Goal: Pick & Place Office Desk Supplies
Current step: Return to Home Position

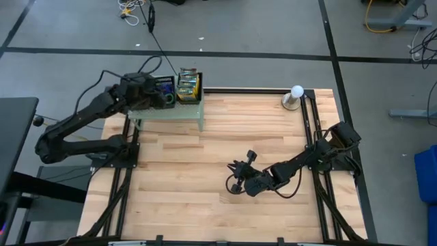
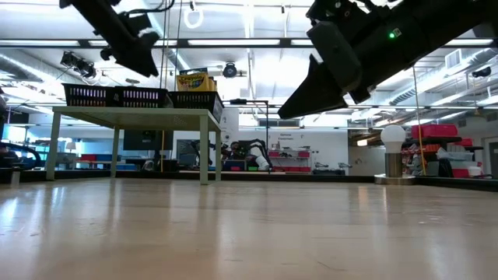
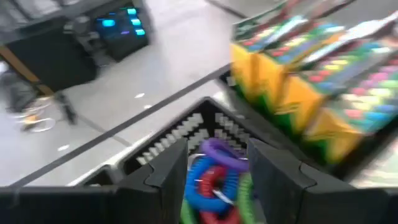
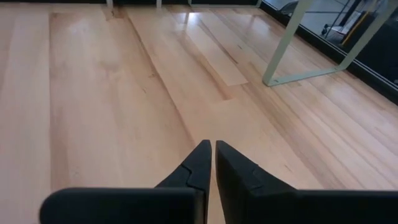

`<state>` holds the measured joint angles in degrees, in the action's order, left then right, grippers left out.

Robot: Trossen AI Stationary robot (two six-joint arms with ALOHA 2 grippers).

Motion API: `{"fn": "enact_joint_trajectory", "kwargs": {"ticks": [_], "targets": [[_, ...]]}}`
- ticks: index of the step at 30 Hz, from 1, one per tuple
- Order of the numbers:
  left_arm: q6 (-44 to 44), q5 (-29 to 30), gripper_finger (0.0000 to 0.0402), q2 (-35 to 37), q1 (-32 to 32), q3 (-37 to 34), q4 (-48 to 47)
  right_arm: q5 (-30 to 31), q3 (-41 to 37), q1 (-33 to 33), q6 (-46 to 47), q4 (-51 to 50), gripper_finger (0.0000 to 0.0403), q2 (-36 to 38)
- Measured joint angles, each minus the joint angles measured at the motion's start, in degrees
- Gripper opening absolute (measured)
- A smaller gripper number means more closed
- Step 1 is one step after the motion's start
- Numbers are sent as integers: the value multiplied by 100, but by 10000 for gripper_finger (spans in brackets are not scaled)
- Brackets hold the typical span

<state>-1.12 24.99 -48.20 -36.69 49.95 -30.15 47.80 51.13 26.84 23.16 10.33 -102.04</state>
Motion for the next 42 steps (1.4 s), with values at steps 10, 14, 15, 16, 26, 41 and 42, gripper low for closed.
{"fn": "enact_joint_trajectory", "kwargs": {"ticks": [10,14,15,16,26,41,42], "targets": [[93,-715,71,971,1195,-1015,952,-409,1,-210,-938,-570,12,183],[470,-1484,12,1518,1904,-2197,2565,-1712,2,-834,-1771,-633,5,373],[550,-1695,8,1617,2039,-2486,2938,-2084,2,-1006,-2052,-642,6,410],[645,-1896,7,1706,2158,-2772,3302,-2401,0,-1193,-2282,-601,6,430],[896,-3523,7,2404,2390,-4213,4946,-5023,0,-3169,-3549,-659,2,1276],[814,-3994,8,3781,1595,-4246,4337,-4372,-1984,-3753,-3163,113,1,4284],[794,-3965,8,3845,1531,-4246,4316,-4285,-2201,-3765,-3130,112,1,4631]]}}
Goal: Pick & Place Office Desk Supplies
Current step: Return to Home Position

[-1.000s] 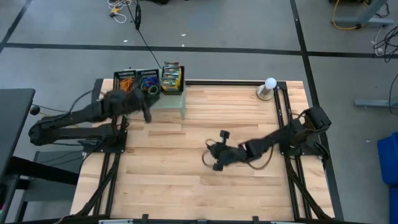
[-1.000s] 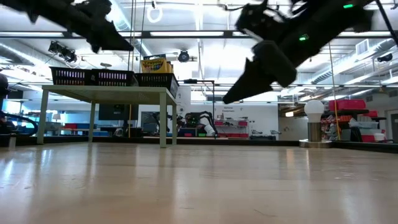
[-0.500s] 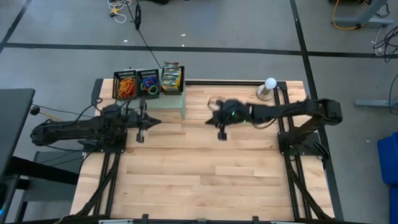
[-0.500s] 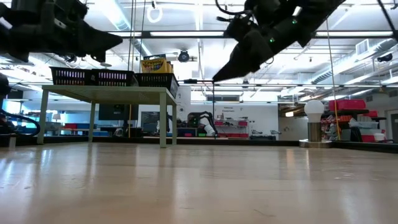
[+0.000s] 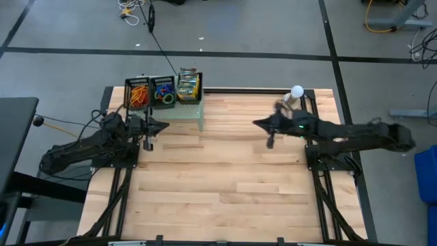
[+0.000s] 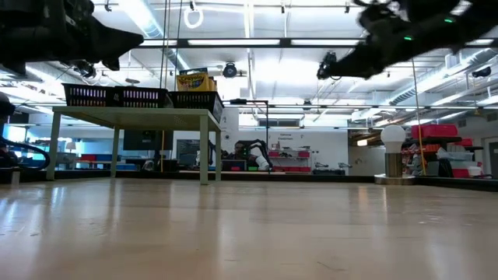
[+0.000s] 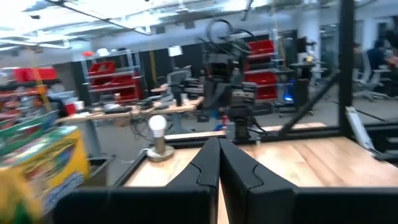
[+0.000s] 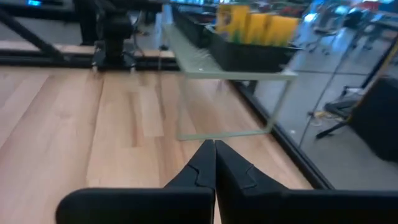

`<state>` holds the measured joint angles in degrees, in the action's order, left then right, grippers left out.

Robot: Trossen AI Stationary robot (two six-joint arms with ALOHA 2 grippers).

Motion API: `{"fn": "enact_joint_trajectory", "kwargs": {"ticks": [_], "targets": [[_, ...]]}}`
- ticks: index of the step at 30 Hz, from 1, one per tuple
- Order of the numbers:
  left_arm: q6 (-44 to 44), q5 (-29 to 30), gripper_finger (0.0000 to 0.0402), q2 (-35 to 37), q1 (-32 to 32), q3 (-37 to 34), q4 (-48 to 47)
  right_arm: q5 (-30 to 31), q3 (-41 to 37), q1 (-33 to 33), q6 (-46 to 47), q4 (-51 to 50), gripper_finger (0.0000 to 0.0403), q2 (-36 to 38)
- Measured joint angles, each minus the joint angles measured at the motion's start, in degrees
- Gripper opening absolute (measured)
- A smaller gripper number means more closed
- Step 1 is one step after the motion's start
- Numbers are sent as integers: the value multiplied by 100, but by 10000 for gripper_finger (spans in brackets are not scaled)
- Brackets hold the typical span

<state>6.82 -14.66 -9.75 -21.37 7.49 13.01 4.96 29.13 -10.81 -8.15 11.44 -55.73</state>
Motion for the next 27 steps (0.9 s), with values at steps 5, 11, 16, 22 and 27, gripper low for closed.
{"fn": "enact_joint_trajectory", "kwargs": {"ticks": [5,11,16,22,27], "targets": [[-129,-72,8,296,-251,-197,-95,89,-1080,-158,174,-98,0,1779],[-295,-425,8,980,-434,-487,-153,-62,-2227,-230,457,-120,0,3807],[-400,-494,9,976,-505,-481,-150,-19,-2849,-230,493,-346,0,5205],[-779,-135,9,972,-526,-706,-16,185,-2826,-230,572,-783,0,5538],[-799,590,9,974,-357,-706,-75,608,-2861,-230,850,-939,4,5517]]}}
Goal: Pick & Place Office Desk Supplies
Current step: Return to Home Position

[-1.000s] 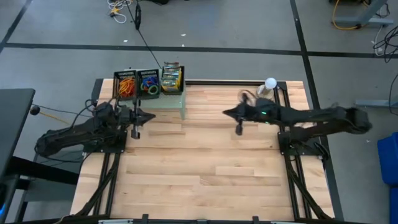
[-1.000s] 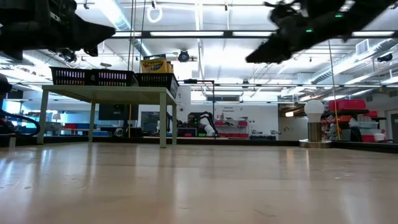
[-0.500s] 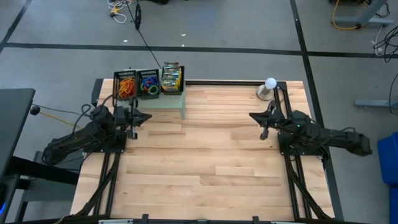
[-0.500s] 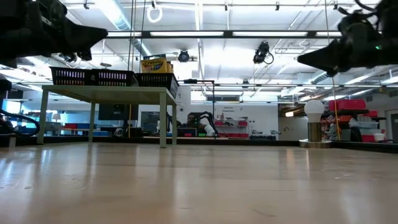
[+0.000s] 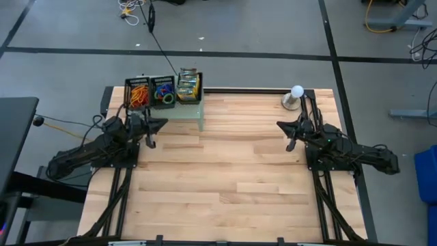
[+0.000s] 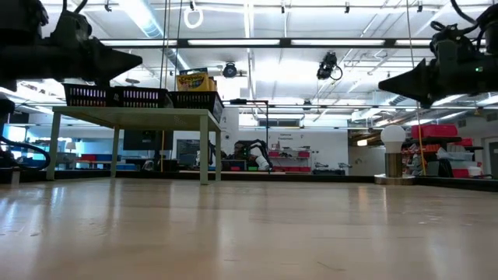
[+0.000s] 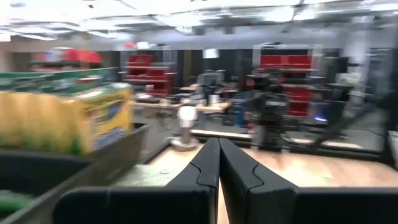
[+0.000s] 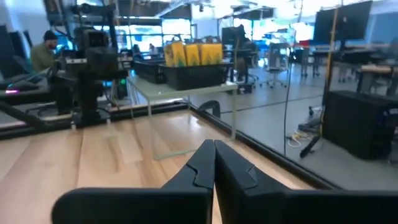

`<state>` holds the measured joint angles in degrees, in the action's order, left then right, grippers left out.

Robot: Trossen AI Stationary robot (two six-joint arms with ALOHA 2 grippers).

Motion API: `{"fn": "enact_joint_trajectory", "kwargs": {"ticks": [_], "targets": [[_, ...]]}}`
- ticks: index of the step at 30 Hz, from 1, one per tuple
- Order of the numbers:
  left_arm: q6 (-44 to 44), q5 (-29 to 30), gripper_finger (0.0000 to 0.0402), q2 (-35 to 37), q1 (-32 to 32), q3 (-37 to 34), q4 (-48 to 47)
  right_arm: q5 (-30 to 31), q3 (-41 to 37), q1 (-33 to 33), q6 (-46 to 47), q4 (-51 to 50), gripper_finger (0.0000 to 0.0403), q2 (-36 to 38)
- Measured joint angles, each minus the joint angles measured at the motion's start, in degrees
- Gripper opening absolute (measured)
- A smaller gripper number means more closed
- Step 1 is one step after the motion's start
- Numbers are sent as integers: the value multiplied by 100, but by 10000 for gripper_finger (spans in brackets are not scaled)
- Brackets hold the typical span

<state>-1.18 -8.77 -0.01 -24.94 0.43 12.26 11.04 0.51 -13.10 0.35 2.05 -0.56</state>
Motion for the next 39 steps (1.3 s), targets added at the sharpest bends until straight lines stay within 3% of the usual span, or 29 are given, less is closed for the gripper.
{"fn": "enact_joint_trajectory", "kwargs": {"ticks": [4,12,39], "targets": [[17,578,9,-2,106,-2,-21,82,0,0,168,17,19,-55],[-182,-72,9,-20,103,-2,-888,82,0,0,45,19,32,-52],[-356,-23,9,-57,99,-2,-938,80,-2,0,-318,19,34,-54]]}}
